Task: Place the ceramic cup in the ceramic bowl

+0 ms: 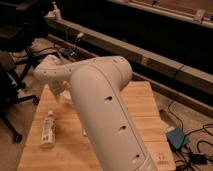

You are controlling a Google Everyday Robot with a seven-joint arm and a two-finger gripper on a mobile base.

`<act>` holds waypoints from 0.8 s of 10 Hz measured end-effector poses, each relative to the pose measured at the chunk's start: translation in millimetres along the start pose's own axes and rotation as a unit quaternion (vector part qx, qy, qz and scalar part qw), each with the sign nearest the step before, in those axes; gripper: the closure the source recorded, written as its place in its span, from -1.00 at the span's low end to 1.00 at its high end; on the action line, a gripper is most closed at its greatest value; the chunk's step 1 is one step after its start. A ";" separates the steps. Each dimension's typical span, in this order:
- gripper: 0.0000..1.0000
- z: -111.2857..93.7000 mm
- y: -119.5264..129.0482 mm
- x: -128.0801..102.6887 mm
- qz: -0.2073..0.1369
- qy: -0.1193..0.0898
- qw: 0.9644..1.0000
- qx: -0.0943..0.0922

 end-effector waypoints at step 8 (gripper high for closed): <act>0.77 32.9 -14.9 6.3 -0.013 0.009 1.000 -0.007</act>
